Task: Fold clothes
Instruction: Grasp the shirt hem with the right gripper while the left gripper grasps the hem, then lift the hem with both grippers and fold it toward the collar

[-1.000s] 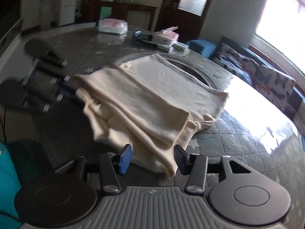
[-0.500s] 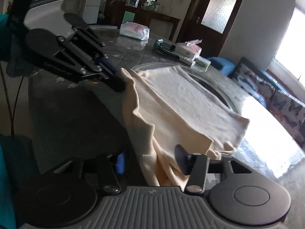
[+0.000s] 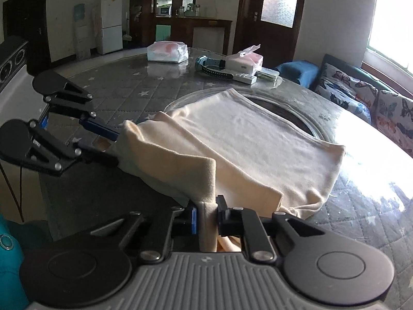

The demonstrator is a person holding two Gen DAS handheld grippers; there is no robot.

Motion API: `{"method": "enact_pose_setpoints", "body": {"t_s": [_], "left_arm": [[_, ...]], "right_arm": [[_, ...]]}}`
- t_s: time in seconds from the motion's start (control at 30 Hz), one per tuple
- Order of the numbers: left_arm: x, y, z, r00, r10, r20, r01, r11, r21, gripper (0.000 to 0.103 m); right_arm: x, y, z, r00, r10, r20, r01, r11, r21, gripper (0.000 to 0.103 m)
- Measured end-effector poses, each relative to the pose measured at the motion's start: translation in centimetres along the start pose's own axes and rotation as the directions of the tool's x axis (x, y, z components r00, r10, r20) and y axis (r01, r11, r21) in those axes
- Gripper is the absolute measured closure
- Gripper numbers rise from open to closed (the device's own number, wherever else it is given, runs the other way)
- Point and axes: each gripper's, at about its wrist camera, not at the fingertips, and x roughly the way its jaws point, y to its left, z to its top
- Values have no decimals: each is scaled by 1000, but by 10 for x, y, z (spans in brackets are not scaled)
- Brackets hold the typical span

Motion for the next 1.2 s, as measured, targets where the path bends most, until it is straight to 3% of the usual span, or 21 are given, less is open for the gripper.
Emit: {"method": "enact_pose_setpoints", "body": {"t_s": [0.27, 0.37, 0.43, 0.5, 0.57, 0.73, 0.8, 1.0, 1.2], "left_arm": [[-4, -11, -4, 999, 52, 10, -53, 995, 86, 71], [-7, -15, -6, 997, 78, 25, -80, 990, 119, 62], [-5, -16, -9, 997, 73, 20, -75, 988, 136, 51], [-2, -20, -12, 997, 82, 18, -83, 983, 163, 51], [0, -25, -15, 995, 95, 28, -99, 975, 200, 55], [2, -22, -15, 993, 114, 28, -118, 974, 196, 84], [1, -17, -14, 994, 107, 25, -110, 979, 173, 90], [-17, -14, -9, 996, 80, 35, -84, 985, 152, 96], [-59, -18, -6, 998, 21, 58, -27, 995, 100, 96]], "right_arm": [[-2, 3, -1, 1000, -25, 17, 25, 999, 29, 92], [-3, 3, 1, 999, -31, 23, 31, 999, 29, 92], [-4, 3, 2, 999, -34, 26, 33, 999, 29, 92], [-3, 4, 3, 999, -39, 27, 38, 999, 31, 92], [-2, 4, 3, 999, -42, 25, 41, 999, 33, 92], [-4, 7, 2, 998, -60, 35, 59, 998, 38, 93], [-6, 9, 2, 997, -67, 46, 65, 997, 36, 94], [-29, 23, 3, 995, -64, 82, 63, 998, 6, 94], [-60, 39, 2, 993, -43, 107, 45, 999, -17, 94]]}}
